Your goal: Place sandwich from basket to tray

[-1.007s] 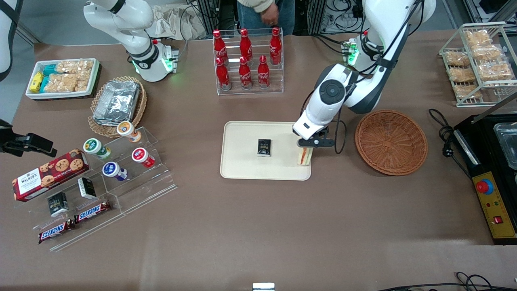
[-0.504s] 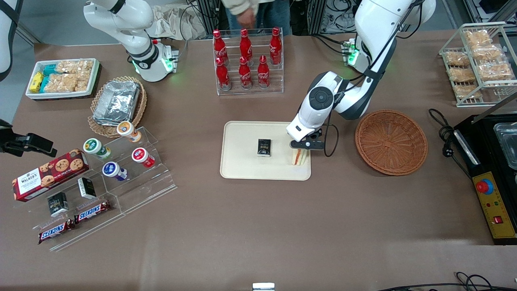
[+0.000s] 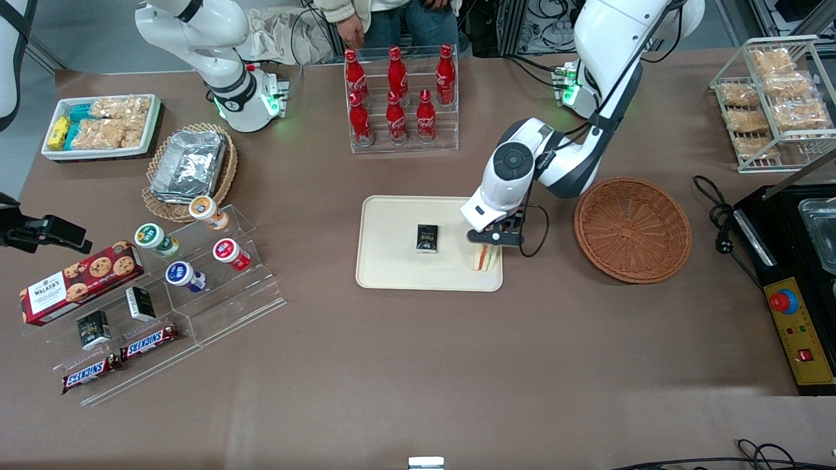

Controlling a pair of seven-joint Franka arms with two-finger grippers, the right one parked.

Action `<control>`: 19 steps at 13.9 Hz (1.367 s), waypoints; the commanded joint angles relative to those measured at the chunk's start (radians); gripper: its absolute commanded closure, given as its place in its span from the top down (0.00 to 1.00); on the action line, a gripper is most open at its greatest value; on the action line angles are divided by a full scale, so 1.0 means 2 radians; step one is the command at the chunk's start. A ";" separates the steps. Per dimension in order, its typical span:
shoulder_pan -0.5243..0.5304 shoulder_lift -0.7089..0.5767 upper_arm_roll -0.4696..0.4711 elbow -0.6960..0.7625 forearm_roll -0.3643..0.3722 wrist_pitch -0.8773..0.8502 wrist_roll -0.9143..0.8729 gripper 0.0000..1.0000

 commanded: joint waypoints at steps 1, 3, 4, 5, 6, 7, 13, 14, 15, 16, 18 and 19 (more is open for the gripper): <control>-0.001 -0.004 0.003 0.098 -0.006 -0.125 -0.020 1.00; -0.001 -0.009 0.005 0.130 -0.020 -0.149 -0.028 1.00; 0.002 -0.013 0.006 0.145 -0.017 -0.155 -0.032 1.00; 0.004 -0.019 0.007 0.164 -0.012 -0.177 -0.034 1.00; 0.012 -0.023 0.014 0.193 -0.011 -0.223 -0.029 1.00; 0.024 -0.023 0.015 0.228 -0.011 -0.265 -0.025 1.00; 0.116 -0.074 0.016 0.286 -0.013 -0.350 0.114 1.00; 0.136 -0.087 0.016 0.287 -0.014 -0.358 0.146 1.00; 0.156 -0.097 0.015 0.287 -0.020 -0.363 0.176 1.00; 0.170 -0.107 0.015 0.287 -0.021 -0.367 0.189 1.00; 0.175 -0.111 0.016 0.289 -0.020 -0.368 0.192 1.00; 0.178 -0.112 0.017 0.289 -0.019 -0.368 0.196 1.00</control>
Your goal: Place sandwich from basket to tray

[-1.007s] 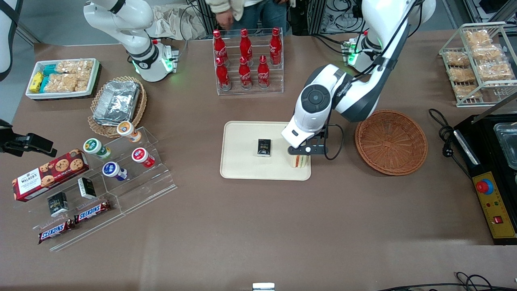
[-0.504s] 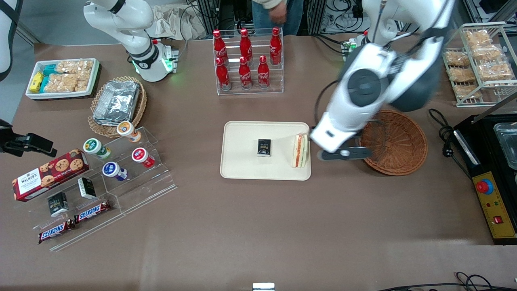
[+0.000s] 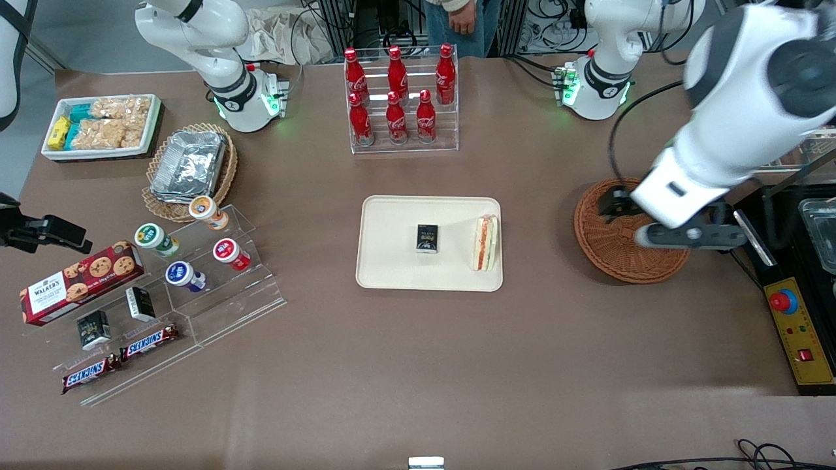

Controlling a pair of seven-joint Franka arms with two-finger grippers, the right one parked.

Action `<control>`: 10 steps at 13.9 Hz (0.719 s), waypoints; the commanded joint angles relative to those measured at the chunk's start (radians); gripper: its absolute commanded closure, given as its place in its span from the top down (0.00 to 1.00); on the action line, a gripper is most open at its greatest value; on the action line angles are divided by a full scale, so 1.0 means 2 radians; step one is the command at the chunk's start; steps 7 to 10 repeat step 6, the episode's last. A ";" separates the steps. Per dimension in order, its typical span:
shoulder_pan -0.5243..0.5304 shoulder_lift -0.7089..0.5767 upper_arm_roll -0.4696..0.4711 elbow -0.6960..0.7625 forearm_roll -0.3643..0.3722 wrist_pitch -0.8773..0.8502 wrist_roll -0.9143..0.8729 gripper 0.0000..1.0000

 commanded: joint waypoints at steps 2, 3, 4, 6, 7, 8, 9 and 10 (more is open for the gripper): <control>0.007 -0.015 -0.005 -0.002 -0.006 -0.009 0.018 1.00; 0.008 -0.021 -0.005 -0.004 -0.006 -0.015 0.021 1.00; 0.016 -0.028 -0.005 -0.006 -0.006 -0.023 0.022 1.00; 0.021 -0.047 -0.005 -0.023 -0.006 -0.022 0.024 1.00; 0.021 -0.047 -0.005 -0.023 -0.006 -0.022 0.024 1.00; 0.021 -0.047 -0.005 -0.023 -0.006 -0.022 0.024 1.00; 0.021 -0.047 -0.005 -0.023 -0.006 -0.022 0.024 1.00; 0.021 -0.047 -0.005 -0.023 -0.006 -0.022 0.024 1.00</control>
